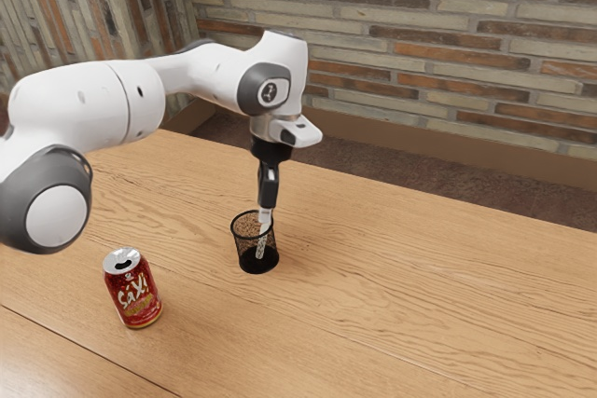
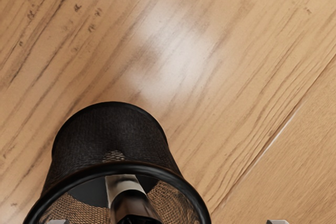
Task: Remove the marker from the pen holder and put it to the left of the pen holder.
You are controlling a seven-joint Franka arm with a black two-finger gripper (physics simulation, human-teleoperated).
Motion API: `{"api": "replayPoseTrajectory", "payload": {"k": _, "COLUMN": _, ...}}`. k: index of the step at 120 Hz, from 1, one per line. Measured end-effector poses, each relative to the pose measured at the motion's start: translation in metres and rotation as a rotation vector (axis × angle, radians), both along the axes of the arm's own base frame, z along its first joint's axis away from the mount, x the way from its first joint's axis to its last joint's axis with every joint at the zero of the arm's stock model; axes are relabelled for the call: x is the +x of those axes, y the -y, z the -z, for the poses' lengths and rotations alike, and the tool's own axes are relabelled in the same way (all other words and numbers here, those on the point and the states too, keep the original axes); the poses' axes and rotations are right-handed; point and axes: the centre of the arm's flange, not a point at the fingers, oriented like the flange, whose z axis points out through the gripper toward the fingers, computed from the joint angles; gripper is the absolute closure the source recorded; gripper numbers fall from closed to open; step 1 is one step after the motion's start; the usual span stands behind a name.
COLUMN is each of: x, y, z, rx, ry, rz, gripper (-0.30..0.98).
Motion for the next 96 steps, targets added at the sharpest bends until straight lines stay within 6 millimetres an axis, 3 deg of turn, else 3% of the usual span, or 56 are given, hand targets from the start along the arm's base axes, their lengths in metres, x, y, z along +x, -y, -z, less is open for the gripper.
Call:
{"api": "replayPoseTrajectory", "payload": {"k": 48, "x": 0.005, "y": 0.002, "z": 0.000, "rx": 0.002, "ry": 0.043, "rz": -0.026, "gripper": 0.66}}
{"api": "replayPoseTrajectory", "payload": {"k": 67, "x": 0.006, "y": 0.001, "z": -0.004, "rx": 0.006, "ry": 0.055, "rz": -0.034, "gripper": 0.74}}
{"api": "replayPoseTrajectory", "payload": {"k": 77, "x": 0.005, "y": 0.000, "z": -0.021, "rx": 0.007, "ry": 0.081, "rz": -0.037, "gripper": 0.76}}
{"api": "replayPoseTrajectory", "payload": {"k": 96, "x": -0.005, "y": -0.004, "z": -0.072, "rx": 0.012, "ry": 0.134, "rz": -0.046, "gripper": 0.78}}
